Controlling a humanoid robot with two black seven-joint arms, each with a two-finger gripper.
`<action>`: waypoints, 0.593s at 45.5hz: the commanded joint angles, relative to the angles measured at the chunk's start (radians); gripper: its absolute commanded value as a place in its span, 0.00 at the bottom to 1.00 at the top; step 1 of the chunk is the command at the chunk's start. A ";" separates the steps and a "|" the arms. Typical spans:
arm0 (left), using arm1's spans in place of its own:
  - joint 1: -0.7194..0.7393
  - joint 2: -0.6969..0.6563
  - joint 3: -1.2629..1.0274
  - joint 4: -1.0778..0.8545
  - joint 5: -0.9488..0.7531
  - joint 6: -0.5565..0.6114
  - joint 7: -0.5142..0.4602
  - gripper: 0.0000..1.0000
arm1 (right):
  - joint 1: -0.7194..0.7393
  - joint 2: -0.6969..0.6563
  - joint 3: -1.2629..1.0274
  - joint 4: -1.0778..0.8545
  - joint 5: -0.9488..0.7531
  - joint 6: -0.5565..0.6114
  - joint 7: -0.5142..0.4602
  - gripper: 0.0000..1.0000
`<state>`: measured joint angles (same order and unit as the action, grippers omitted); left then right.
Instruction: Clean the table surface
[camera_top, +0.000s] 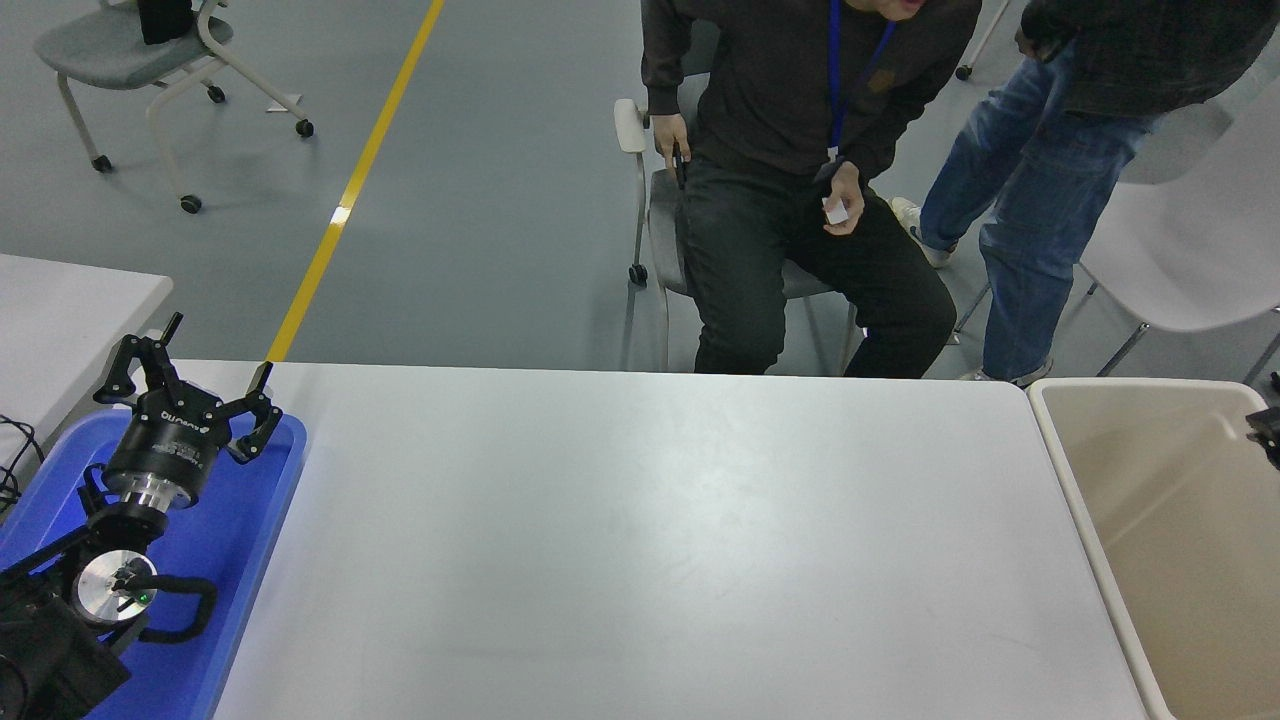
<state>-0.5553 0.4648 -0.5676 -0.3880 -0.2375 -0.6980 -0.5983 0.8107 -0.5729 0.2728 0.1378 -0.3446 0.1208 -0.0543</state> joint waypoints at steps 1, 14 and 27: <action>0.000 0.000 0.000 0.000 0.000 0.000 0.000 1.00 | -0.024 -0.068 0.364 0.120 0.007 0.005 0.004 0.98; 0.000 0.000 0.000 0.000 0.000 0.000 0.000 1.00 | -0.160 -0.110 0.687 0.417 0.062 0.003 0.005 0.98; 0.000 0.000 0.000 0.000 0.001 0.000 0.000 1.00 | -0.343 0.002 0.957 0.706 0.062 -0.024 0.007 0.99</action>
<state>-0.5553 0.4648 -0.5676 -0.3881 -0.2378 -0.6980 -0.5983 0.5994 -0.6424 0.9848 0.6277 -0.2912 0.1140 -0.0488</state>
